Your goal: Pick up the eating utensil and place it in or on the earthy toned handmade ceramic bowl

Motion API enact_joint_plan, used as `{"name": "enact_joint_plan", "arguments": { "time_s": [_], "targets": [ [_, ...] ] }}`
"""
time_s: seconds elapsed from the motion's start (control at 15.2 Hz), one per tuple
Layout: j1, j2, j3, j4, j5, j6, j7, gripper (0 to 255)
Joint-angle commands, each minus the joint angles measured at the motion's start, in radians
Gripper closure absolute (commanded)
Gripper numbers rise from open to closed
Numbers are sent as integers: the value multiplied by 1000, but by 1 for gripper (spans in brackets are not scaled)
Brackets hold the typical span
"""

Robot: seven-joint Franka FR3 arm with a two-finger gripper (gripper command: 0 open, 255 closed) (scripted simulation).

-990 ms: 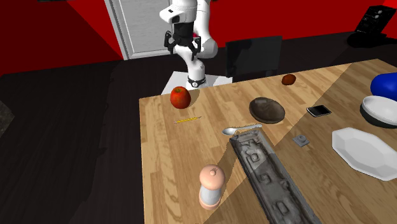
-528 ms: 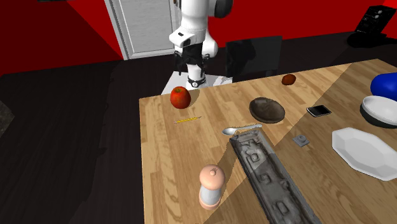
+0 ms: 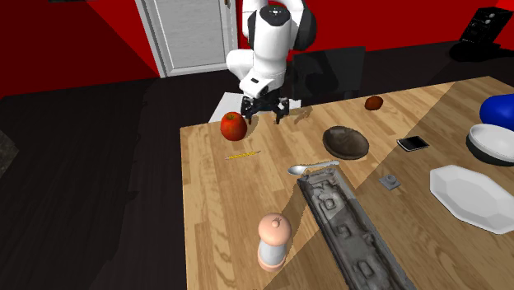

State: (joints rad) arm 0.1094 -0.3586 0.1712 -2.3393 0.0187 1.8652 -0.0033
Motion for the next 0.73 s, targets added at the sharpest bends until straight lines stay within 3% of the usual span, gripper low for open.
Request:
{"name": "enact_joint_plan", "arguments": {
  "time_s": [0.0, 0.66],
  "targets": [
    [13, 81, 19, 42, 7, 33, 6, 0],
    [76, 429, 95, 233, 5, 154, 24, 0]
  ]
}}
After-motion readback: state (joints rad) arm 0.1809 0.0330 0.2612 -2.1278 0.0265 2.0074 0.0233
